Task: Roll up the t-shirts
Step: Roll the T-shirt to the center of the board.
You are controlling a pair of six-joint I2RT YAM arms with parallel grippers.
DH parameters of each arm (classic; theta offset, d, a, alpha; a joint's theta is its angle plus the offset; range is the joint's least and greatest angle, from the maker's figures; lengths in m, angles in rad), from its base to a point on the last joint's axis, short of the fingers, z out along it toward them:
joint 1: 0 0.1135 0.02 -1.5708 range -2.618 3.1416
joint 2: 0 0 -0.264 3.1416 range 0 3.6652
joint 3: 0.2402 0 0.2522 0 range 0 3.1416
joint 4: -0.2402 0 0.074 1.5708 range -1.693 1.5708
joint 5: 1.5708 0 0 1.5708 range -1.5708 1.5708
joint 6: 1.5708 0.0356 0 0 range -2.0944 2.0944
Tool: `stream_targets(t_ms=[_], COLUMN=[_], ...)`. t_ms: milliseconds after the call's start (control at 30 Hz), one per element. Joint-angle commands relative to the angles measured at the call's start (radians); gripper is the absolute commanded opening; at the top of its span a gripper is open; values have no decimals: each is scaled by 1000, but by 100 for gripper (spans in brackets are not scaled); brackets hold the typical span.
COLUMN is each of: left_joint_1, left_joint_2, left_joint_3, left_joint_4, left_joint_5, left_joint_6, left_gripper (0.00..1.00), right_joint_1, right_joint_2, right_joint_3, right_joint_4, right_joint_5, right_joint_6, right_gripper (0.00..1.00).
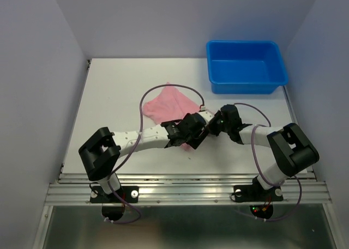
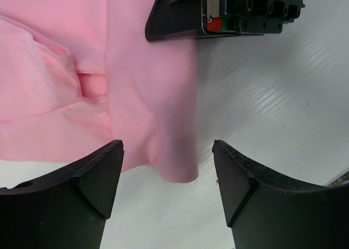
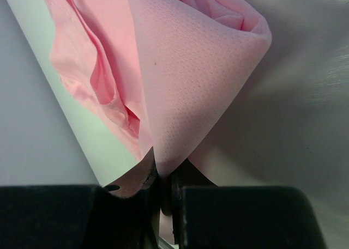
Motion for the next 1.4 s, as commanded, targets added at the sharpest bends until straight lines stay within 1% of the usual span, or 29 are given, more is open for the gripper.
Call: stream_targets(t_ms=[0,133,267,467,567,633,667,700,733,767,800,833,867,900,933,967,1000,1033,1067,1100,1133,1167,1233,1267,1367], left_joint_1=[-31,-57,-63,-66,-66,-66,-66,-65,-64,-64,-64,-63,-61,-55,-51,-46,-34,-25,-15,-3,24,41,72,104,147], left_joint_2=[36,67,108,154,176,189,192,192,191,188,180,176,170,157,148,130,122,113,98,88,81,65,51,44,38], left_joint_3=[20,15,9,8,0,3,6,11,14,18,26,29,32,38,38,38,38,40,40,35,31,20,11,5,-15], left_joint_4=[19,37,63,95,109,111,111,108,103,100,91,86,85,74,72,69,66,63,60,60,62,72,81,89,118], left_joint_5=[-80,-108,-147,-184,-206,-229,-232,-233,-229,-215,-203,-186,-139,-115,-85,-18,16,58,134,179,228,335,423,502,613], left_joint_6=[-3,-4,-10,-9,-15,-15,-15,-13,-10,-10,-10,-6,-1,0,3,5,5,6,3,-3,-13,-20,-32,-44,-56], left_gripper=[78,77,68,66,62,57,52,40,31,20,0,0,0,0,0,0,0,0,0,0,0,0,0,0,0], right_joint_1=[8,8,8,8,8,8,8,8,8,8,8,8,8,8,8,8,8,8,8,8,8,8,8,8,8], right_joint_2=[-23,-26,-30,-37,-39,-42,-43,-48,-49,-54,-57,-59,-60,-63,-68,-71,-74,-77,-91,-98,-109,-132,-157,-167,-223], right_joint_3=[2,-1,-2,-4,-4,-9,-12,-15,-22,-27,-32,-32,-29,-29,-21,-15,-10,-6,1,1,2,2,4,5,10], right_joint_4=[12,12,12,12,11,9,5,1,0,-2,-6,-17,-38,-51,-64,-101,-121,-140,-172,-183,-193,-216,-238,-264,-296], right_joint_5=[5,8,7,4,4,5,8,8,16,17,21,24,33,39,50,59,70,86,97,106,122,131,158,169,209], right_joint_6=[29,32,39,46,43,43,41,38,38,36,30,27,26,20,12,6,1,-8,-10,-13,-16,-17,-20,-20,-22], right_gripper=[1,1,1,1,2,2,3,5,7,9,16,20,25,35,39,46,58,62,67,76,80,87,88,89,91])
